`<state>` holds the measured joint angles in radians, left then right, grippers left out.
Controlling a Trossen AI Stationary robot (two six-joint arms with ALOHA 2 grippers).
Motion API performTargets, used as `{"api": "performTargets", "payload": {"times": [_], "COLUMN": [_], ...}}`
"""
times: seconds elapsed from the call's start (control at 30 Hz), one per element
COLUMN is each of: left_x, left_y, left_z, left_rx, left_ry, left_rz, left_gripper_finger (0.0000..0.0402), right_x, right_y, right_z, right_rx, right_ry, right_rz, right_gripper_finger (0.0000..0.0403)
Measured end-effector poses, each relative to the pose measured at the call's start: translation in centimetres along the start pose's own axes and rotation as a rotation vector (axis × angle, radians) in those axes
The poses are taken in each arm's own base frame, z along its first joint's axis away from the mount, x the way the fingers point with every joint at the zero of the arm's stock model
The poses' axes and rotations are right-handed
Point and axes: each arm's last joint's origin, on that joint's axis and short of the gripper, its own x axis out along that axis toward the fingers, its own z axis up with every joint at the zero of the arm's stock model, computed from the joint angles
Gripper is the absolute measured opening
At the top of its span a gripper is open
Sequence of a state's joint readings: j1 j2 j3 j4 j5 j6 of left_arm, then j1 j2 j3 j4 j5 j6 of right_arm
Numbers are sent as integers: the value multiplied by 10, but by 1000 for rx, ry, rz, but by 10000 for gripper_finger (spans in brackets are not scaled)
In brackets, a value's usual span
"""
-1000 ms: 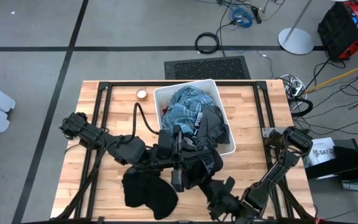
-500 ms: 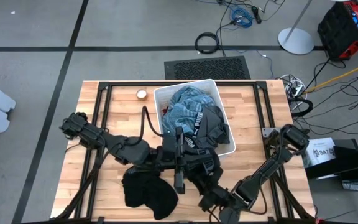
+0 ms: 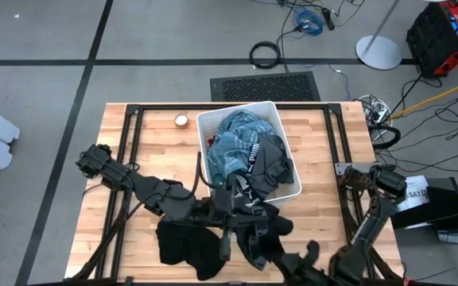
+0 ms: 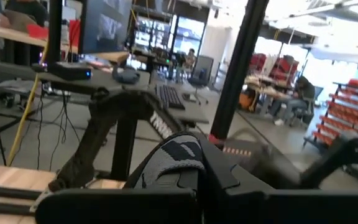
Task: Sort clothes
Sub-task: Put the top black boxer into the laundry bin
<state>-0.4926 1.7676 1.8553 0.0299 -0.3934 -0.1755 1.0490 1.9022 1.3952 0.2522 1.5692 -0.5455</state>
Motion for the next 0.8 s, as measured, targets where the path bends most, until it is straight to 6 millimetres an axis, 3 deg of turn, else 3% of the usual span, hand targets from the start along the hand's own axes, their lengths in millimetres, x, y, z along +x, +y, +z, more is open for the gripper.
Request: {"api": "performTargets", "payload": {"times": [0.13,0.33,0.47,0.67,0.8], "left_x": [4,23,26,27,30], "left_y": [-3,-13,-25,-39,-50], "left_z": [-10,-52,-67,-88,-111], "left_rx": [13,16,22,14,26], "left_ry": [32,134,159,206,249], "left_rz": [-6,-75,-99,-123,-122], "left_gripper_finger": [0,0,0,0,0], "right_x": [-14,-24,-39,-50,-47], "right_y": [-9,-22,-29,-25,-27], "right_z": [15,34,42,36,12], "right_rx": [56,108,200,351,498], "right_ry": [-23,-37,-58,-69,-66], "right_rz": [23,39,68,96,193], "right_gripper_finger": [0,0,0,0,0]}}
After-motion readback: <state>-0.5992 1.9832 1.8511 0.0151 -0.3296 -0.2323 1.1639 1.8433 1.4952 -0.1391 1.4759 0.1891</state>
